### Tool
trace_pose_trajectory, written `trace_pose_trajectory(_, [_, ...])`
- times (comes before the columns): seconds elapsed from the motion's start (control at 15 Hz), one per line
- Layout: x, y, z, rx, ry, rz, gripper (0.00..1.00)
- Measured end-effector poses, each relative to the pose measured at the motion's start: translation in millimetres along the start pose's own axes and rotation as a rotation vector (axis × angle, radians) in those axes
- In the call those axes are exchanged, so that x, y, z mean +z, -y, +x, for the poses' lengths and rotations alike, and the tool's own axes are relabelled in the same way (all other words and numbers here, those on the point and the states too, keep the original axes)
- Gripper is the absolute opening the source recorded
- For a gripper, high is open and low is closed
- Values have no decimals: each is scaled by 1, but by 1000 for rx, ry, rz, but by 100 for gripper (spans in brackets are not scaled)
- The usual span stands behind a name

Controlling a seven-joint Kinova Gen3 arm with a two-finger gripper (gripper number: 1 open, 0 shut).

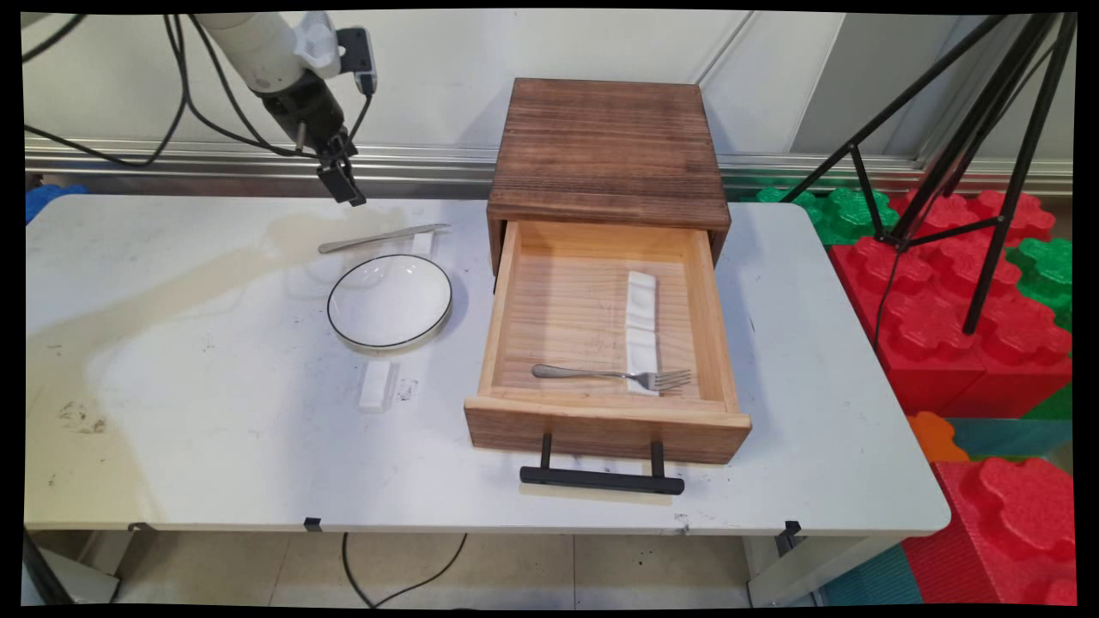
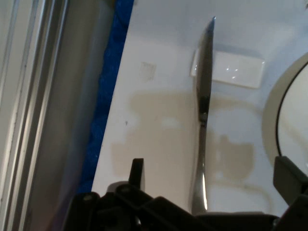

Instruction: Pick up the knife from the left of the white plate

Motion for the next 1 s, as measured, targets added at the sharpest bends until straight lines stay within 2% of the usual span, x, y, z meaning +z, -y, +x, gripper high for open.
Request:
trace_pose_trajectory(0.27, [35, 19, 4, 27, 28, -40, 100])
trace_pose_trajectory(0.47, [59, 29, 5, 48, 40, -86, 100])
trace_pose_trajectory(0.67, [80, 36, 7, 68, 38, -133, 100])
trace_pose_trajectory(1.0, [108, 46, 10, 78, 38, -186, 100])
